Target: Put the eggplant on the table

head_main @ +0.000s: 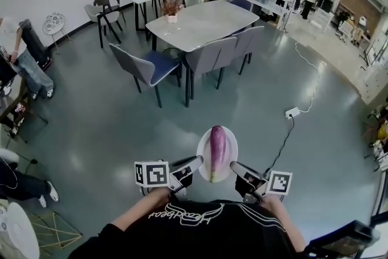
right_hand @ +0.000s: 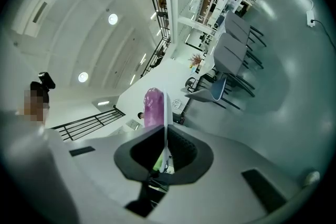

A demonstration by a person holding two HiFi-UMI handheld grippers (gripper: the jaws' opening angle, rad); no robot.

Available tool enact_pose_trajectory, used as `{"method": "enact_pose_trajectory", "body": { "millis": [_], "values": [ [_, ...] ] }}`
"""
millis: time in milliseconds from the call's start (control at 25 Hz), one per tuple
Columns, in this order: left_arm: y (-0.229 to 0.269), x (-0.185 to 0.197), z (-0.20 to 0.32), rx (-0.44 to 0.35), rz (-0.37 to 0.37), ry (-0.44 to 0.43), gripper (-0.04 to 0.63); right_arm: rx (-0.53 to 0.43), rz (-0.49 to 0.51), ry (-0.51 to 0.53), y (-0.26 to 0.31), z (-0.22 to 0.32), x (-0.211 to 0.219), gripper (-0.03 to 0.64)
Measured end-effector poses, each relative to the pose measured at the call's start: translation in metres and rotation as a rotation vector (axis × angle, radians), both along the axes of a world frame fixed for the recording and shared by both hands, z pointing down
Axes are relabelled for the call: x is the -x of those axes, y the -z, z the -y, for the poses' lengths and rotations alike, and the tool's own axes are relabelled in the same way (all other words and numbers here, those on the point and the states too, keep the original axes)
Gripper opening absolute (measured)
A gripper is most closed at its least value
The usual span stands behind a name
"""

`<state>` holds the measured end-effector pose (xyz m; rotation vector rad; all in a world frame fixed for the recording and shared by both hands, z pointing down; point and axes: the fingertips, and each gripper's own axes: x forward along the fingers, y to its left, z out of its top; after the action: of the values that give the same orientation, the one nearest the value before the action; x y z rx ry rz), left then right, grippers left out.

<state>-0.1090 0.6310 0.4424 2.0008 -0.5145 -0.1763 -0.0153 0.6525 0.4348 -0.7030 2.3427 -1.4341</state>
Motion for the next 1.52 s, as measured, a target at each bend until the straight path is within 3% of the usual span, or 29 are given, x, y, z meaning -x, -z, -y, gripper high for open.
{"method": "enact_pose_trajectory", "body": {
  "millis": [440, 880, 1280, 1520],
  "values": [
    [-0.013, 0.016, 0.003, 0.041, 0.013, 0.014, 0.025, 0.050, 0.034, 0.005, -0.015, 0.006, 0.015, 0.018],
    [-0.009, 0.015, 0.027, 0.034, 0.005, 0.028, 0.026, 0.066, 0.038, 0.030, -0.013, 0.033, 0.012, 0.018],
    [-0.020, 0.001, 0.081, 0.053, 0.016, 0.065, 0.026, 0.088, 0.060, 0.066, -0.026, 0.090, -0.002, 0.018],
    [-0.024, -0.010, 0.137, 0.070, 0.018, 0.106, 0.026, 0.101, 0.063, 0.098, -0.030, 0.152, -0.014, 0.018]
  ]
}}
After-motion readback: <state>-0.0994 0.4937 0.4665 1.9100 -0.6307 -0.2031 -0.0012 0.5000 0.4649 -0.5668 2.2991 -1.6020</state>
